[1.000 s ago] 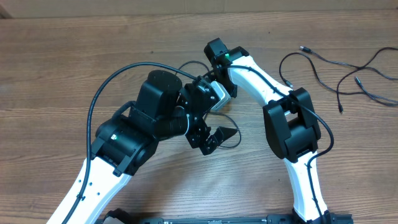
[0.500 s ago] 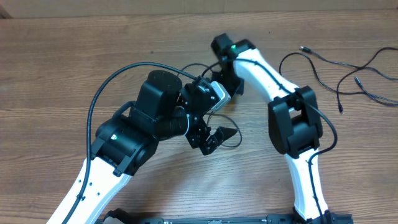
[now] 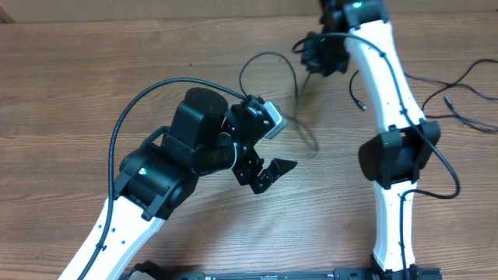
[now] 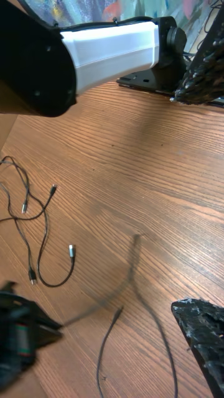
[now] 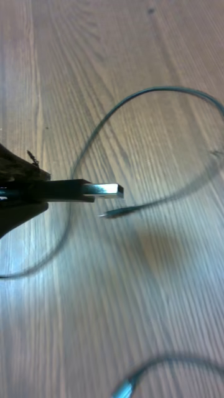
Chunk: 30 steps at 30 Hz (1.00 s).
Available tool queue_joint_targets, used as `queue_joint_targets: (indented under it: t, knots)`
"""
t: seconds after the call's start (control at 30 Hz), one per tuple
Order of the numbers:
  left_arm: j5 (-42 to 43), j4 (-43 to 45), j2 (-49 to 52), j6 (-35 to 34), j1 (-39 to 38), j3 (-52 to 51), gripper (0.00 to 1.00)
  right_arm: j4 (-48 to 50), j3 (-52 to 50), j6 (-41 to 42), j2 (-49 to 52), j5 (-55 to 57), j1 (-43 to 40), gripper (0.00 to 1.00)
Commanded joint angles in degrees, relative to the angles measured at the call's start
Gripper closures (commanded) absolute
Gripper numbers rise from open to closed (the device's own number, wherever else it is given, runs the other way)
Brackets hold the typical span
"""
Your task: Untangle cables
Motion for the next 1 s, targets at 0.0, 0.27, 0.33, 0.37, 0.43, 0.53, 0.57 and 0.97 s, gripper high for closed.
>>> queue_joint_targets:
  t: [0.0,0.27,0.33,0.37,0.43,0.53,0.57,0.97]
  knots:
    - [-0.13,0.2,0.2,0.68,0.24,1.03,0.0,-3.39,6.01,-1.03,-0.44,0.02,-4.72,0.96]
    - [-0.13,0.2,0.2,0.68,0.24,1.01,0.0,-6.62,8.72,-2.54,-0.83,-0.26,-15.13,0.96]
    - [-0.13,0.22,0.2,0.68,0.24,1.01,0.0,-6.62,8.72,-2.51,-0.96,-0.26,-17.57,0.96]
    - [-0.13,0.2,0.2,0.68,0.24,1.01,0.0,-6.62,8.72,-2.51,-0.96,-0.63,-18.64,0.96]
    - [-0.13,0.2,0.2,0.68,0.24,1.03,0.0,-6.62,8.7,-2.84,-0.96,-4.17,-20.24,0.96]
    - [-0.13,0.2,0.2,0.68,0.24,1.01,0.0,-6.62,8.66,-5.86,-0.96,-9.53,-20.92,0.96]
    - [-0.13,0.2,0.2,0.68,0.24,1.01,0.0,-6.62,8.66,-5.99,-0.96,-9.51,-20.9,0.96]
    - [-0.13,0.22,0.2,0.68,0.24,1.01,0.0,-6.6,6.84,-9.2,-0.87,-8.39,-11.61,0.96]
